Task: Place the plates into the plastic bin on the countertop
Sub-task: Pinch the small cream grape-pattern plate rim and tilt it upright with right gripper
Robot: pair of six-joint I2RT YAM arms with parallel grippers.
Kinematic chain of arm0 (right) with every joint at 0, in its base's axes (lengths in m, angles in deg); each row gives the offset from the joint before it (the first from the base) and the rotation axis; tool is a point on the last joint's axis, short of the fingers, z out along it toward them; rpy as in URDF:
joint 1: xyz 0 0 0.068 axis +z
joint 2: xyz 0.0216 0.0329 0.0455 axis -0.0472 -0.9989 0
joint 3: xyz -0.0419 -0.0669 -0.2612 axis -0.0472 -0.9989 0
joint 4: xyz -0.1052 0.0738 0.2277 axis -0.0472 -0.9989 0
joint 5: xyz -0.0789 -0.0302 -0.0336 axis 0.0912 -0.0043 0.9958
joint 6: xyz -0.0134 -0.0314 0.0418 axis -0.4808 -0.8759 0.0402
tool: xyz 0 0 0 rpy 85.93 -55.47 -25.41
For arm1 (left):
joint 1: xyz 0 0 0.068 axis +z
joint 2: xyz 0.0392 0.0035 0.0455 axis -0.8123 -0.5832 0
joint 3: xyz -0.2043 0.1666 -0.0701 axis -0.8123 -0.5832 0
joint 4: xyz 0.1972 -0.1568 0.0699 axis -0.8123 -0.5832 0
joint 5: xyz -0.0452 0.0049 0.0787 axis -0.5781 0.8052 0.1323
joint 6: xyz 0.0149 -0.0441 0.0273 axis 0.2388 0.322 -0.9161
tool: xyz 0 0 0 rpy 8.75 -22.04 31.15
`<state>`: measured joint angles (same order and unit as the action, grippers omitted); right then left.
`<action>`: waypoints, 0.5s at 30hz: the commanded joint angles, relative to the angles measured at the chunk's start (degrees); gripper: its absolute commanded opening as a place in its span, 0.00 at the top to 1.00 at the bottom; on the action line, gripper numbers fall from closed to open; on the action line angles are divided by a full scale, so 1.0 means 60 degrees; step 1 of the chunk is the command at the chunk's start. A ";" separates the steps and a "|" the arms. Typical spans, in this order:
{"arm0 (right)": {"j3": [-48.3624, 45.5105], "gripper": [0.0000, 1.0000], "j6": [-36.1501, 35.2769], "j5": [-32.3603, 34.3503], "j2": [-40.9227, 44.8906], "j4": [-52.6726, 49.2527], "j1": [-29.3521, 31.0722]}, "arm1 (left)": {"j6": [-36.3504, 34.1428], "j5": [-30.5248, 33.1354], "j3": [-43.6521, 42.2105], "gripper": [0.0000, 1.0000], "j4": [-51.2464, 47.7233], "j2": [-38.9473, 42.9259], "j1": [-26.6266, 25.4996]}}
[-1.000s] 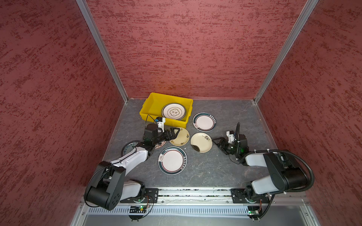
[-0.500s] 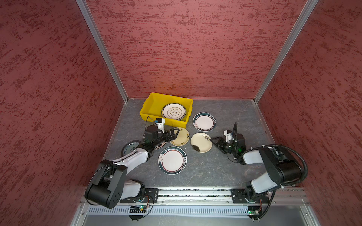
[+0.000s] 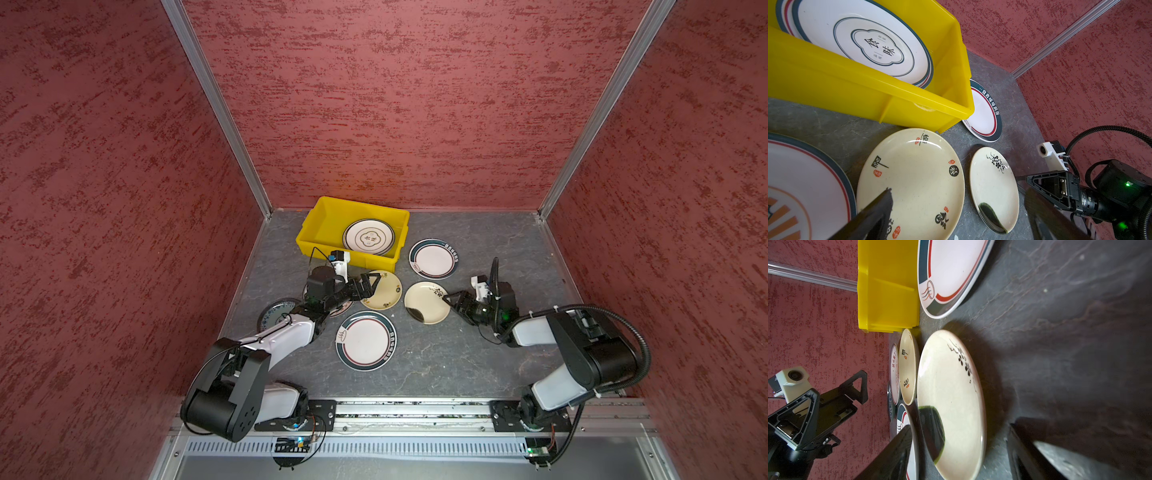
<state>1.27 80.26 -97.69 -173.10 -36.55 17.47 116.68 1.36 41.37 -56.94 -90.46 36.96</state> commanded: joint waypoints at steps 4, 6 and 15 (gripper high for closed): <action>0.0366 0.29 -0.0107 0.0014 -0.0945 -0.0294 0.0161 | -0.0058 0.0188 0.0039 0.01 -0.0205 0.0071 0.0047; 0.0418 0.31 0.0047 -0.0210 -0.1189 -0.0046 0.0175 | -0.0072 0.0149 0.0049 0.01 -0.0303 0.0105 0.0053; 0.0343 0.39 0.0257 0.0067 -0.1453 0.0347 0.0246 | 0.0064 0.0058 0.0016 0.01 -0.0180 -0.0084 0.0074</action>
<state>4.31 81.03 -99.18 -179.84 -31.22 18.26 116.92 1.80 41.37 -58.32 -90.44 37.03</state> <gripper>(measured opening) 0.617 0.994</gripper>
